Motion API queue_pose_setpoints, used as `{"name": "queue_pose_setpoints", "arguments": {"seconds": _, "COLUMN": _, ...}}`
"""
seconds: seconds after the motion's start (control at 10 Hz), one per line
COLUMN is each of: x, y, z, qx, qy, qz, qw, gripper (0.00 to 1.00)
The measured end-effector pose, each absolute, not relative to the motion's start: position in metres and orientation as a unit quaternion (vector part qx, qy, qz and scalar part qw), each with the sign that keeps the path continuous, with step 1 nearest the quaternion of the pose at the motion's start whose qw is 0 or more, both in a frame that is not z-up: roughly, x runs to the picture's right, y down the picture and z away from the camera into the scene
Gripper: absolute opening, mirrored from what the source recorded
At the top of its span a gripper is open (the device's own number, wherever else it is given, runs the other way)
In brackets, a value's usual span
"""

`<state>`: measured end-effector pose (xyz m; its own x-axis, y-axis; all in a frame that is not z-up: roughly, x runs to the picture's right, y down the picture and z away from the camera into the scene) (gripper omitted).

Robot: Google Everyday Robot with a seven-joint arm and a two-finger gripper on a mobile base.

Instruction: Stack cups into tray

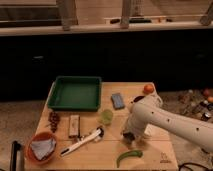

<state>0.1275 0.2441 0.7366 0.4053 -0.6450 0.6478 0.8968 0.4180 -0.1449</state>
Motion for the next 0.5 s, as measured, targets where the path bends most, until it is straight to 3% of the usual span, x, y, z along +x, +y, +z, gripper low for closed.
{"name": "queue_pose_setpoints", "arguments": {"seconds": 0.5, "x": 0.112, "y": 0.233, "z": 0.72, "qx": -0.235, "qy": -0.245, "qz": -0.504, "qw": 0.794, "gripper": 0.0}}
